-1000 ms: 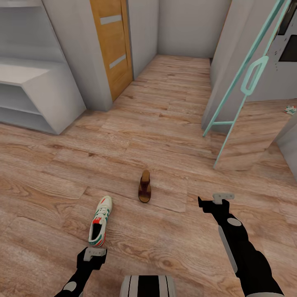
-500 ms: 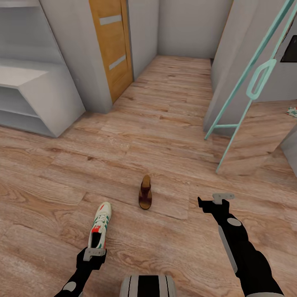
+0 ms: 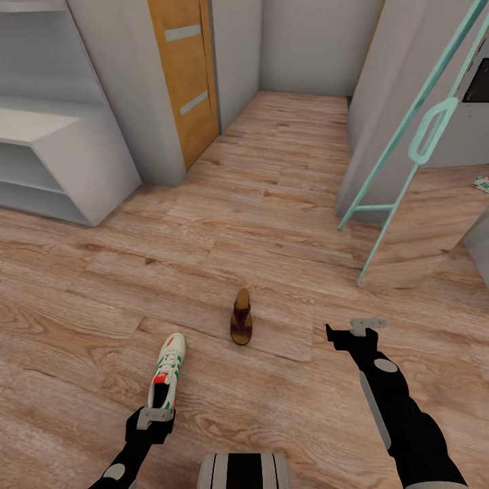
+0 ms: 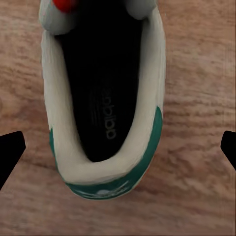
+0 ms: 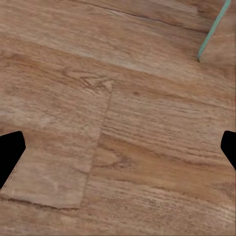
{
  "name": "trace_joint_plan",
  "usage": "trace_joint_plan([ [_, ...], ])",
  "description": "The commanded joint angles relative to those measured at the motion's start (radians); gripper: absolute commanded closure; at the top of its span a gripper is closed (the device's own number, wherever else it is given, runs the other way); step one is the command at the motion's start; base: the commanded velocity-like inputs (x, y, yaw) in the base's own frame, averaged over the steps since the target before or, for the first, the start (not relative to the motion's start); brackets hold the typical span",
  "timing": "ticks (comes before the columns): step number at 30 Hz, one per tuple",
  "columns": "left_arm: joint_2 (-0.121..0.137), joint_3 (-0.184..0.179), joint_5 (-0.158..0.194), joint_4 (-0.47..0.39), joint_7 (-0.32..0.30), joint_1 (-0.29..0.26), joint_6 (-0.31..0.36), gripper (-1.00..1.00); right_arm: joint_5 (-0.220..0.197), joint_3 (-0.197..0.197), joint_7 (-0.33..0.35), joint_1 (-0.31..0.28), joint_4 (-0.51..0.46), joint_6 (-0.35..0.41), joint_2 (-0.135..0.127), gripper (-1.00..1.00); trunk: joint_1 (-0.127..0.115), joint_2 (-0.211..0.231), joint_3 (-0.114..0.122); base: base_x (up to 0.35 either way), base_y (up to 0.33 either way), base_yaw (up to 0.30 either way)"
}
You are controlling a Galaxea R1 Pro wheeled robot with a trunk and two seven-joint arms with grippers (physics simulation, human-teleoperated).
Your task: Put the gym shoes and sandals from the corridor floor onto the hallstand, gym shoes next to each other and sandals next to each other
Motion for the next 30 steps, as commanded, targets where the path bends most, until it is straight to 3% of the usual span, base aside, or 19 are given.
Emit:
trace_joint_plan([
  [1,0.000,0.001,-0.006,0.001,0.000,0.000,-0.004,-1.00,0.006,0.001,-0.001,0.000,-0.002,0.006,0.000,-1.00,0.000,0.000,-0.001,0.001,0.203,0.000],
  [28,0.004,0.006,-0.006,0.001,0.001,0.000,-0.005,-1.00,0.005,0.003,-0.002,0.000,-0.004,0.006,0.000,-1.00,0.000,0.000,-0.001,0.000,0.039,0.000],
  [30,0.004,0.006,-0.006,0.001,0.001,0.000,-0.005,-1.00,0.005,0.003,-0.002,0.000,-0.004,0.006,0.000,-1.00,0.001,-0.001,-0.008,0.000,0.000,0.000],
])
